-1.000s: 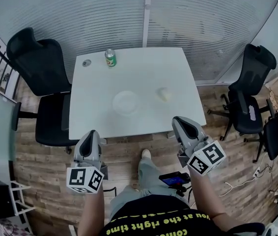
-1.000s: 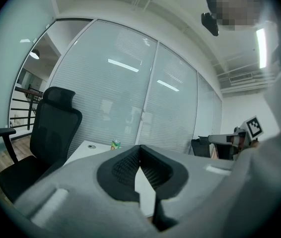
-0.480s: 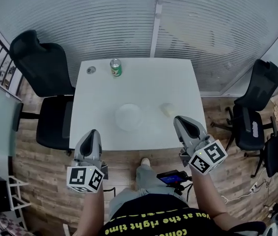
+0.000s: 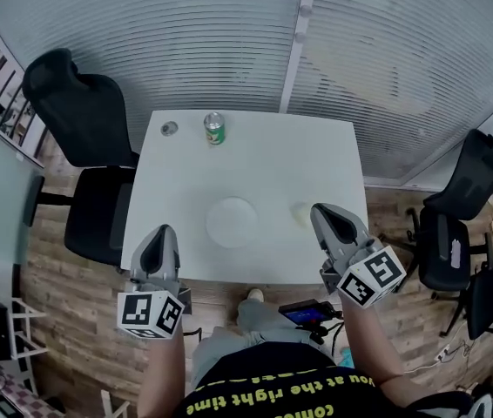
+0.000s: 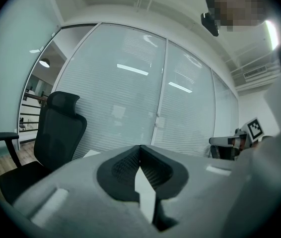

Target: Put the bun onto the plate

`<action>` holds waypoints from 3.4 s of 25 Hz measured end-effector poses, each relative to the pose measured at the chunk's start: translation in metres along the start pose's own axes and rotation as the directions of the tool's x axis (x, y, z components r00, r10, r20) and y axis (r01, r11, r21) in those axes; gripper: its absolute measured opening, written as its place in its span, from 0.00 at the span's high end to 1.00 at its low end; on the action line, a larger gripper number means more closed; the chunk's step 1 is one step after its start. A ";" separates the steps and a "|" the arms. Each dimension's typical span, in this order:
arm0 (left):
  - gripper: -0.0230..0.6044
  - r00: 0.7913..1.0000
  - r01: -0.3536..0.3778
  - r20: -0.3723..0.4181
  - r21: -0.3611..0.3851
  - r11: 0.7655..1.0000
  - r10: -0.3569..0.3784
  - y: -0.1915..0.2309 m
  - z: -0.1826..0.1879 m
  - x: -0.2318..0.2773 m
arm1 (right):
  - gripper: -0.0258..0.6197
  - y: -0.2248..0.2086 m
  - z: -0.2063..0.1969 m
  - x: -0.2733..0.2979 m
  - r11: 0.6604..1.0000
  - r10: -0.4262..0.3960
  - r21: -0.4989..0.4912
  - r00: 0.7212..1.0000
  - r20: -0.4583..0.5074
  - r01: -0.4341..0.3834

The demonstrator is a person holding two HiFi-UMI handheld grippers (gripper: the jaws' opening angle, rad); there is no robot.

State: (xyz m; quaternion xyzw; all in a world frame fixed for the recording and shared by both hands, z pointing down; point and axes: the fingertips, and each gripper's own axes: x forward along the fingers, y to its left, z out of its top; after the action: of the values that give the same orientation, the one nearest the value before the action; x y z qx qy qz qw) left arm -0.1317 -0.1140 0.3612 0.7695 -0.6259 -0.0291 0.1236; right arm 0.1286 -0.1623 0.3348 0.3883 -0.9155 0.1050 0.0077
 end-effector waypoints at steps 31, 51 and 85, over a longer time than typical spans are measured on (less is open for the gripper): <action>0.96 1.000 0.011 0.005 0.007 1.000 -0.011 -0.002 0.004 0.033 | 0.95 -0.026 0.007 0.000 0.999 -0.040 0.014 0.999 0.023 0.039; 0.96 0.997 0.065 -0.028 0.008 0.998 -0.065 0.016 -0.003 0.037 | 0.95 -0.009 0.002 0.001 0.996 -0.075 0.039 0.997 0.014 0.075; 0.96 0.990 0.090 -0.113 0.002 0.996 -0.089 0.024 -0.036 0.054 | 0.95 -0.076 -0.074 0.000 0.968 -0.249 -0.025 0.960 -0.131 0.248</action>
State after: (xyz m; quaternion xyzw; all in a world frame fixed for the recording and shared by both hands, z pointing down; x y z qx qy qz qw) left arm -0.1359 -0.1654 0.4076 0.7978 -0.5827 0.0111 0.1546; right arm 0.1778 -0.1989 0.4216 0.4922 -0.8574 0.1252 0.0832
